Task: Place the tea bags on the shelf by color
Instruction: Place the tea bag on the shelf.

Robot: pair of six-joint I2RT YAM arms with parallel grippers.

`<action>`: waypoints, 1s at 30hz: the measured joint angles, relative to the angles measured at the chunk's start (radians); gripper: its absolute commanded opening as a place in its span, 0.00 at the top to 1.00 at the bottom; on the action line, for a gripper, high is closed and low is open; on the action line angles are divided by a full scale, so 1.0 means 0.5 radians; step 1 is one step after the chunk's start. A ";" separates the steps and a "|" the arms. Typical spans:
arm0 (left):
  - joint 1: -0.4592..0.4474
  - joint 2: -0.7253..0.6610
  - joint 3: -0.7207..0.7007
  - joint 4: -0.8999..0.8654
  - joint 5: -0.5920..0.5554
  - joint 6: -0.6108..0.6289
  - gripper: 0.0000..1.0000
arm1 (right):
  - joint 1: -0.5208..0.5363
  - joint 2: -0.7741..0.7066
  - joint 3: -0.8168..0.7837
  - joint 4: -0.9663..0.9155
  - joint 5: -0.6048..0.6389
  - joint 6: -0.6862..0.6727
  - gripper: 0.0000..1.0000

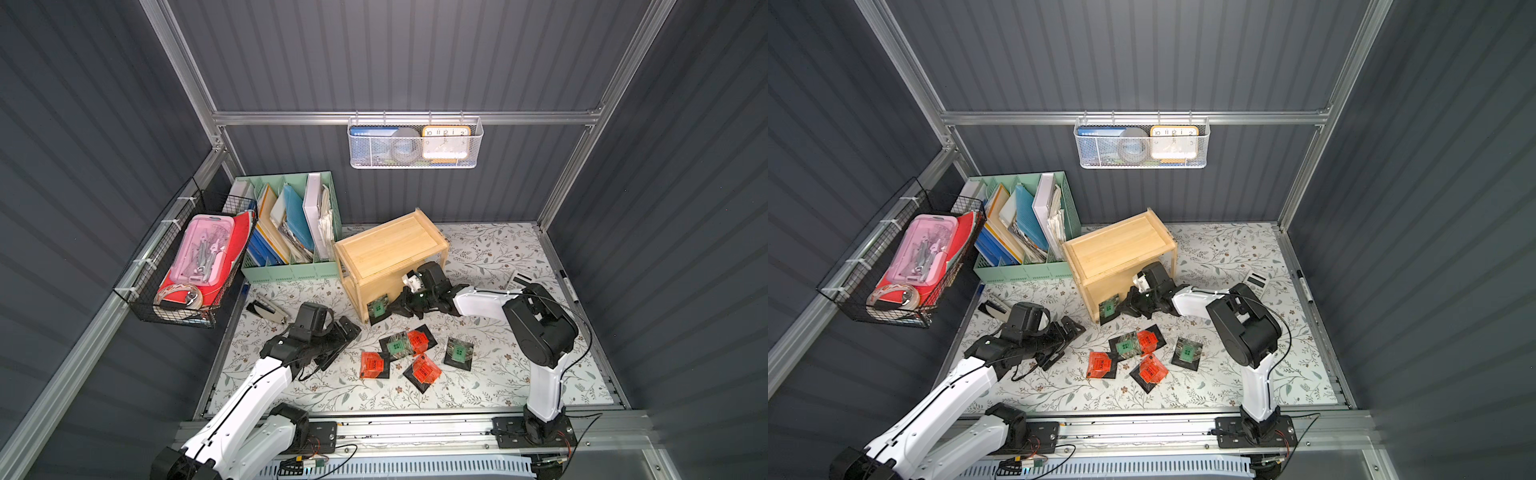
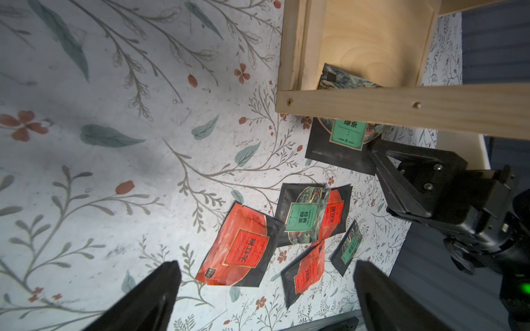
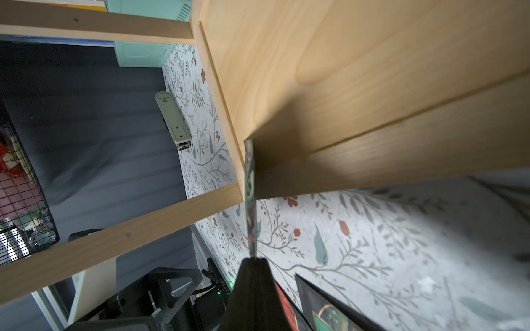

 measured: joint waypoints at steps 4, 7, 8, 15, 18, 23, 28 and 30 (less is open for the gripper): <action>0.000 -0.014 0.000 -0.013 -0.005 0.000 0.00 | -0.002 0.036 0.055 -0.019 -0.018 -0.021 1.00; 0.000 -0.015 0.000 -0.020 -0.005 0.000 0.00 | -0.002 0.072 0.108 -0.026 -0.036 -0.048 1.00; 0.000 -0.015 0.000 -0.023 -0.006 0.000 0.00 | -0.002 0.085 0.120 -0.030 -0.040 -0.054 1.00; 0.000 0.004 0.000 -0.047 -0.009 0.001 0.00 | -0.005 0.177 0.200 -0.047 -0.063 -0.076 1.00; 0.000 0.005 0.000 -0.056 -0.009 0.001 0.00 | -0.005 0.208 0.233 -0.056 -0.067 -0.079 1.00; 0.000 0.004 0.000 -0.072 -0.009 0.001 0.00 | -0.006 0.235 0.264 -0.082 -0.068 -0.084 0.91; 0.000 -0.011 0.000 -0.077 -0.010 0.000 0.00 | -0.017 0.234 0.265 -0.095 -0.045 -0.073 0.79; 0.000 -0.018 0.000 -0.076 -0.010 0.000 0.00 | -0.024 0.228 0.256 -0.090 -0.024 -0.053 0.74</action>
